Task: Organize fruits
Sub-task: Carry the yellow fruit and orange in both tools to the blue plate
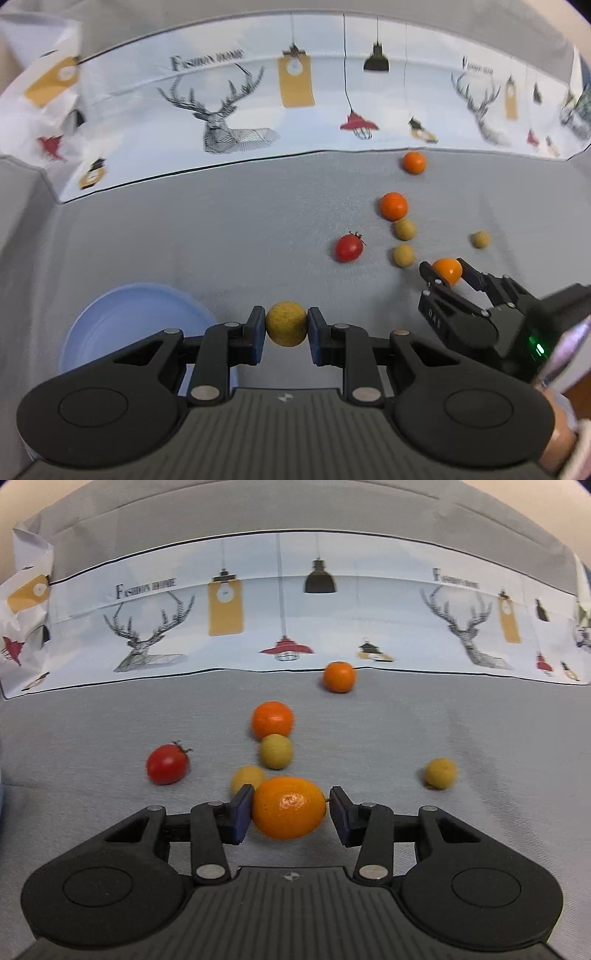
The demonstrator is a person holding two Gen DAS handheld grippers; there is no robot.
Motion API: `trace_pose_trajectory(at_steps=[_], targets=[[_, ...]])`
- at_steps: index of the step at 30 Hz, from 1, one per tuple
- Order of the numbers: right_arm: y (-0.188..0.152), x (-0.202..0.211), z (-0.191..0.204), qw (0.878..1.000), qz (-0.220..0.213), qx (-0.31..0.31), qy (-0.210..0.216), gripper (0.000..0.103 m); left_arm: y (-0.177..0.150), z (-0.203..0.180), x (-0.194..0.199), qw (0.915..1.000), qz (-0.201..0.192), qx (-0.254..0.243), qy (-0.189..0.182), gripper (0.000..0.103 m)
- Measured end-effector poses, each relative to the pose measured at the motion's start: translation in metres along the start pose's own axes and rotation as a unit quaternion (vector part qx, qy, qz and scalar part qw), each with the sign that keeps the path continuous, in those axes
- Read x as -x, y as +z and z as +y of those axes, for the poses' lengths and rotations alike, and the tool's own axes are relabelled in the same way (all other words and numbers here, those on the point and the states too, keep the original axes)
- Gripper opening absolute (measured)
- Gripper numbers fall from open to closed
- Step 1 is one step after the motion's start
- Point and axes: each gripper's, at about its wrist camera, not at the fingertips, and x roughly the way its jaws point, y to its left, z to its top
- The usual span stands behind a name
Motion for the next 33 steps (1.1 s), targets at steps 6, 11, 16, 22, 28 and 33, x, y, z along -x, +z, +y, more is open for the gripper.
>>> trace_pose_trajectory(at_steps=[6,11,16,22,28,33], targets=[[0.012,0.067,0.006,0.999,-0.041,-0.004,-0.004,0.046,-0.039,0.037,0.075,0.9991,-0.022,0.020,0.031,0.027],[0.019,0.157,0.036,0.995,-0.068,-0.004,0.067,0.046,-0.075,0.071,0.125,0.9971,-0.037,0.042,0.052,0.027],[0.019,0.242,0.070,0.986,-0.087,0.022,0.139,0.046,-0.116,0.097,0.165,0.9939,-0.055,0.067,0.067,0.027],[0.025,0.324,0.108,0.966,-0.109,0.072,0.222,0.047,-0.161,0.118,0.195,0.9905,-0.072,0.098,0.065,0.027],[0.004,0.356,0.144,0.956,-0.084,0.137,0.245,0.047,-0.184,0.128,0.212,0.9883,-0.091,0.107,0.061,0.027],[0.005,0.365,0.158,0.959,-0.077,0.148,0.228,0.047,-0.192,0.134,0.223,0.9862,-0.110,0.114,0.048,0.027]])
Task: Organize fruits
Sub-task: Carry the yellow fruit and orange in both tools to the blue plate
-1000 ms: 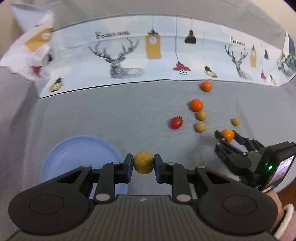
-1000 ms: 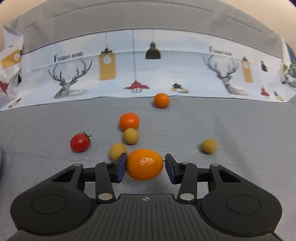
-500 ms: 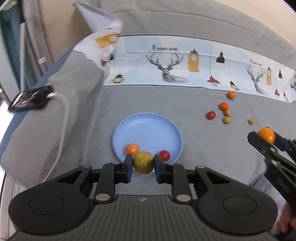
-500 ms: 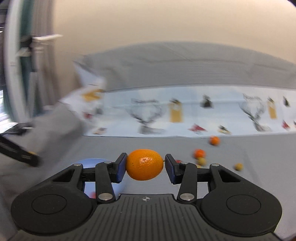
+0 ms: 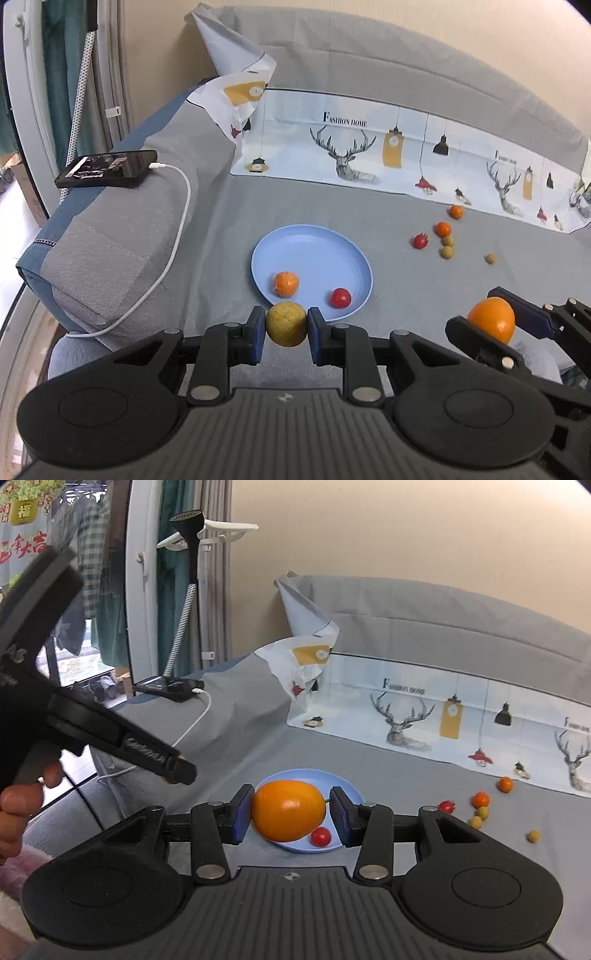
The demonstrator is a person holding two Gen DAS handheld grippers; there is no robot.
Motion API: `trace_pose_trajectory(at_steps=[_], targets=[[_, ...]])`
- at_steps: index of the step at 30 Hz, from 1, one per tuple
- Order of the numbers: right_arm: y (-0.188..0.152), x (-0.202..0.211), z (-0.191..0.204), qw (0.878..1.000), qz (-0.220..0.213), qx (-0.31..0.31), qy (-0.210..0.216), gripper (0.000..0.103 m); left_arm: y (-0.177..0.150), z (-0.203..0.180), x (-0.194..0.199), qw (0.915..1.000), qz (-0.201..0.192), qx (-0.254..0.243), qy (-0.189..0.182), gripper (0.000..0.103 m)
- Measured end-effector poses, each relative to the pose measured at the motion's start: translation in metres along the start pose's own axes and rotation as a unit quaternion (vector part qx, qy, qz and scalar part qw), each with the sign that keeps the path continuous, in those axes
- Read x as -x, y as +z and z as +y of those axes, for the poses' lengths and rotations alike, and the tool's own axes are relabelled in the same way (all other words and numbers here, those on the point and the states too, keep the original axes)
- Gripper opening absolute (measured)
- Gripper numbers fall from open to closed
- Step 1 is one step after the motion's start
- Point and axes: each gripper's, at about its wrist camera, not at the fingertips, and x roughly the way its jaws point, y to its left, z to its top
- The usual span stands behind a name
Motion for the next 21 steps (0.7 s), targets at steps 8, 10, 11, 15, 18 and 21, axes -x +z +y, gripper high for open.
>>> trace_pose_trajectory(at_steps=[8,10,11,15,18,21], targets=[[0.003,-0.006,0.008,1.000,0.010,0.017,-0.005,0.045,-0.001,0.010,0.003,0.9998,-0.007,0.015,-0.009,0.027],[0.003,-0.005,0.010,1.000,0.011,0.020,-0.004,0.044,-0.001,0.012,0.003,0.9998,-0.008,0.018,-0.010,0.027],[0.003,-0.006,0.010,1.000,0.011,0.022,-0.004,0.040,-0.001,0.012,0.002,0.9997,-0.007,0.019,-0.010,0.027],[0.003,-0.016,0.014,0.999,-0.017,0.045,-0.011,0.006,0.001,0.014,-0.005,0.9995,-0.004,0.027,-0.017,0.027],[0.006,-0.096,0.020,0.994,0.011,0.091,-0.063,0.001,0.005,0.017,-0.021,0.9991,0.019,0.036,-0.013,0.027],[0.016,-0.117,-0.031,0.997,0.014,-0.013,-0.075,0.001,0.008,0.025,-0.031,0.9988,0.025,0.041,-0.003,0.027]])
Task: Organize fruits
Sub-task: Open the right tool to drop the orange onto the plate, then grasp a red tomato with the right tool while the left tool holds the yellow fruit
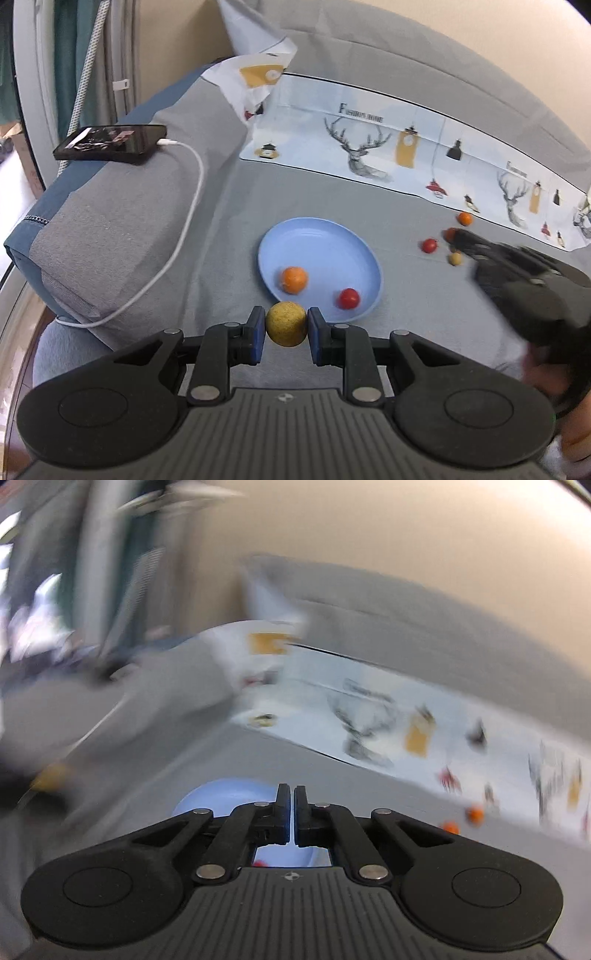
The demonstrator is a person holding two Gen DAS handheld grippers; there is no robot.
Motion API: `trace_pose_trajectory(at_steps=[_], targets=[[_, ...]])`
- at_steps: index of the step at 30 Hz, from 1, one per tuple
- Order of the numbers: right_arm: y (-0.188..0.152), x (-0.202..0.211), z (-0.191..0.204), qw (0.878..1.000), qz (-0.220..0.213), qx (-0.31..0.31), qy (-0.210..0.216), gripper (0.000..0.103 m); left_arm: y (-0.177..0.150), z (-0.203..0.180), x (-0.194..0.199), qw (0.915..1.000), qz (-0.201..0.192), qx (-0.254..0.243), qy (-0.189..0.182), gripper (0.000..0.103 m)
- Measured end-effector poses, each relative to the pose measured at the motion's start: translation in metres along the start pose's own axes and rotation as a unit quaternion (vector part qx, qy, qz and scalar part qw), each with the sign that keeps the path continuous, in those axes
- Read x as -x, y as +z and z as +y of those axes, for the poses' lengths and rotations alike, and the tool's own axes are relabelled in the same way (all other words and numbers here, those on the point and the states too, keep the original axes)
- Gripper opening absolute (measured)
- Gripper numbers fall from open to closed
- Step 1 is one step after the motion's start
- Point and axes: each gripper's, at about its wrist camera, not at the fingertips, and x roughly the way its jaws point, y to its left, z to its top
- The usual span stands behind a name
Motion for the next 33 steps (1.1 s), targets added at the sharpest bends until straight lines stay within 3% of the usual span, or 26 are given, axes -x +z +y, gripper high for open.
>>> trace_pose_trajectory(at_steps=[5,8,10,11,12,16,20,31,32,33], targets=[[-0.022,-0.011,-0.039,0.999,0.040,-0.018,-0.018,0.003,0.022,0.003,-0.040,0.9993,0.035,0.010,0.008,0.027],[-0.036,-0.021,-0.053,0.997,0.061,-0.040,-0.024,0.012,0.041,0.000,-0.060,0.9990,0.041,0.013,0.014,0.027],[-0.043,-0.031,-0.064,0.996,0.068,-0.047,-0.031,0.032,0.052,-0.003,-0.069,0.9989,0.043,0.014,0.014,0.027],[-0.046,-0.037,-0.071,0.995,0.074,-0.049,-0.040,0.055,0.057,-0.005,-0.073,0.9989,0.043,0.013,0.016,0.027],[-0.050,-0.048,-0.080,0.994,0.075,-0.052,-0.054,0.062,0.061,-0.007,-0.077,0.9988,0.044,0.012,0.017,0.027],[-0.061,-0.092,-0.115,0.988,0.098,-0.075,-0.094,0.062,0.074,-0.016,-0.091,0.9984,0.051,0.012,0.020,0.027],[-0.069,-0.141,-0.144,0.981,0.120,-0.119,-0.097,0.062,0.082,-0.021,-0.104,0.9979,0.060,0.010,0.023,0.027],[-0.082,-0.255,-0.175,0.968,0.157,-0.156,-0.118,0.063,0.097,-0.026,-0.142,0.9960,0.084,0.007,0.029,0.027],[-0.081,-0.259,-0.175,0.970,0.149,-0.148,-0.124,0.061,0.098,-0.026,-0.145,0.9959,0.086,0.008,0.028,0.027],[-0.080,-0.261,-0.174,0.972,0.144,-0.136,-0.127,0.037,0.098,-0.026,-0.147,0.9958,0.087,0.008,0.027,0.027]])
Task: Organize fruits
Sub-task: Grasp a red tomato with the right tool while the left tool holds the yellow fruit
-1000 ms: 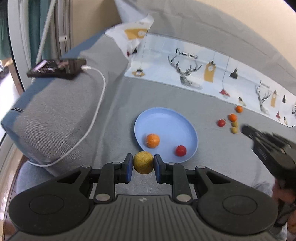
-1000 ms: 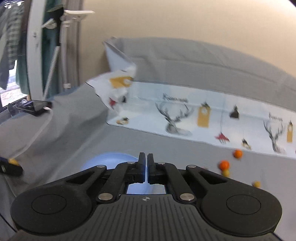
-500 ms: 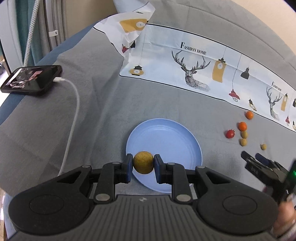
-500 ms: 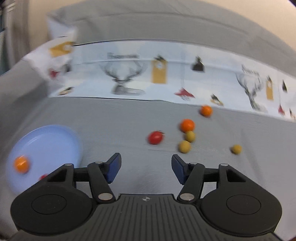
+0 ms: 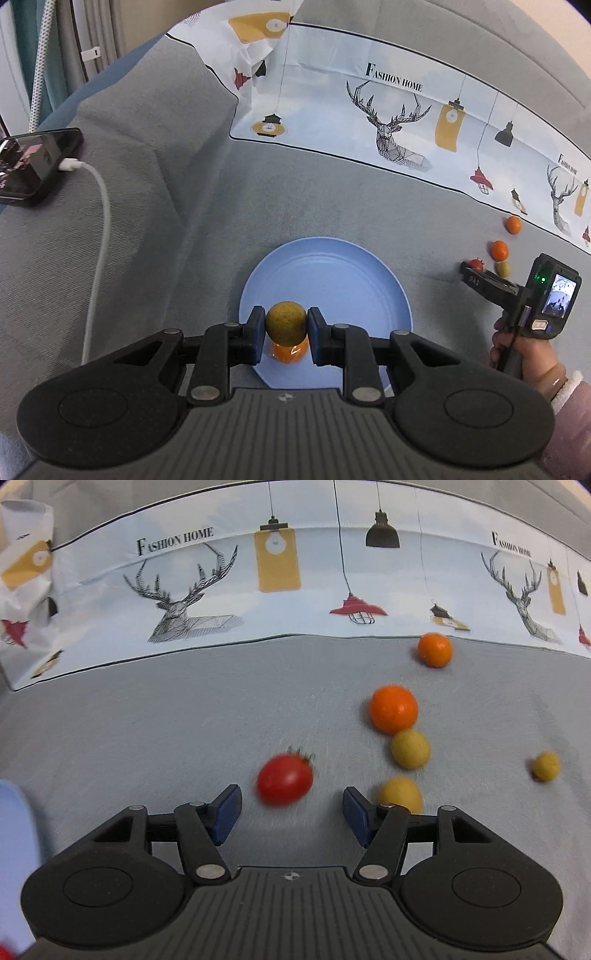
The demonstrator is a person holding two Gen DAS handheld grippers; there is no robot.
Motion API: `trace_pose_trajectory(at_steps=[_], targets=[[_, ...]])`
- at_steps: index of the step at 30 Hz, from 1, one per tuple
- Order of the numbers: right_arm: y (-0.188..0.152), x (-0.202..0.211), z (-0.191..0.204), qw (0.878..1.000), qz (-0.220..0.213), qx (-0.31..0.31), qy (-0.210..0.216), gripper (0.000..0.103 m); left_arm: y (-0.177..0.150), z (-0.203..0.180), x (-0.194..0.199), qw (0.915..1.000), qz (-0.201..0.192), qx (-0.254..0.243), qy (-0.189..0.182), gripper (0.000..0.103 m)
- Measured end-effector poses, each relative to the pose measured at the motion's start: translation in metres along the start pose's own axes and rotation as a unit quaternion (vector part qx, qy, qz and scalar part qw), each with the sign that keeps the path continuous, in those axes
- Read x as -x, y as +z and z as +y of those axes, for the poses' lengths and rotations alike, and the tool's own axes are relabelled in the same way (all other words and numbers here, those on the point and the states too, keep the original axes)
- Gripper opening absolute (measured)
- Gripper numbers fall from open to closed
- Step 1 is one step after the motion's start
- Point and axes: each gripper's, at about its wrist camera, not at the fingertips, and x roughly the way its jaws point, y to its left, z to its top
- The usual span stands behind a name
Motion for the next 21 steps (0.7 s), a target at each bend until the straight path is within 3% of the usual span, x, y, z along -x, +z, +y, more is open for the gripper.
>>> trace_pose_trajectory(at_steps=[6,11,14,21], targets=[[-0.002,0.033,0.014,0.999,-0.024,0.038,0.008,0.033,0.003,-0.001,-0.004,1.0000,0.001,0.002,-0.008,0.027],[-0.016,0.113,0.026,0.997,-0.038,0.024,0.058,0.033,-0.002,0.004,0.004,0.9999,-0.007,0.002,-0.010,0.027],[-0.031,0.160,0.043,0.993,-0.041,0.047,0.097,0.033,-0.008,0.004,0.007,0.9999,-0.007,-0.001,-0.013,0.027],[-0.049,0.206,0.083,0.983,-0.039,0.090,0.155,0.034,-0.022,0.002,0.016,0.9993,-0.018,-0.020,-0.024,0.027]])
